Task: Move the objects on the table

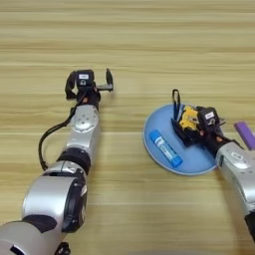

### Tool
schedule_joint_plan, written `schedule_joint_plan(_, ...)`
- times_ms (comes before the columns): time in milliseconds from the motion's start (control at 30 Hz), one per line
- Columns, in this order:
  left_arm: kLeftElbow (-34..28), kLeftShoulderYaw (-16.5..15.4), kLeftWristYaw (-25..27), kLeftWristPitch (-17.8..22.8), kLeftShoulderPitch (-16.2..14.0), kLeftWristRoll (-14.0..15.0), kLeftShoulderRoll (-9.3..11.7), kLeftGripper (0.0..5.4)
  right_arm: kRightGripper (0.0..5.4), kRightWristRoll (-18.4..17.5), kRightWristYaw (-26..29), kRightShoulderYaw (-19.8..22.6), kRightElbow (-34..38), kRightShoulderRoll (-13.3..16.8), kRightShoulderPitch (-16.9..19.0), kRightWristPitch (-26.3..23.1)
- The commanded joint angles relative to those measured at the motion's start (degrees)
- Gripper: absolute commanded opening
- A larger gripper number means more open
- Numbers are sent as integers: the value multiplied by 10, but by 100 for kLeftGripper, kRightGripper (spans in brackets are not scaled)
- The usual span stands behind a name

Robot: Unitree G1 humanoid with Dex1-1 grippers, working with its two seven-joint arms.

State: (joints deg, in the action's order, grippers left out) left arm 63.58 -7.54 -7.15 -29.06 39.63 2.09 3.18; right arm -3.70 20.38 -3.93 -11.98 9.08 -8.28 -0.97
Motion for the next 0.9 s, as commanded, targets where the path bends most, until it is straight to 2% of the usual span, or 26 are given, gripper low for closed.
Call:
schedule_joint_plan(33,-1,3,0,0,-3,-9,2,540,473,-19,0,21,37,6,-6,-7)
schedule_joint_plan(367,-1,3,0,1,-3,-9,3,540,473,-51,-14,85,54,19,-25,0)
schedule_joint_plan(500,-1,3,0,1,-3,-9,3,540,473,-44,-44,117,9,31,-49,25)
schedule_joint_plan(700,-1,3,0,1,-3,-9,4,540,473,-46,-53,128,-34,34,-74,41)
schedule_joint_plan(900,0,3,1,1,-3,-9,6,540,473,-42,-59,137,-109,44,-111,64)
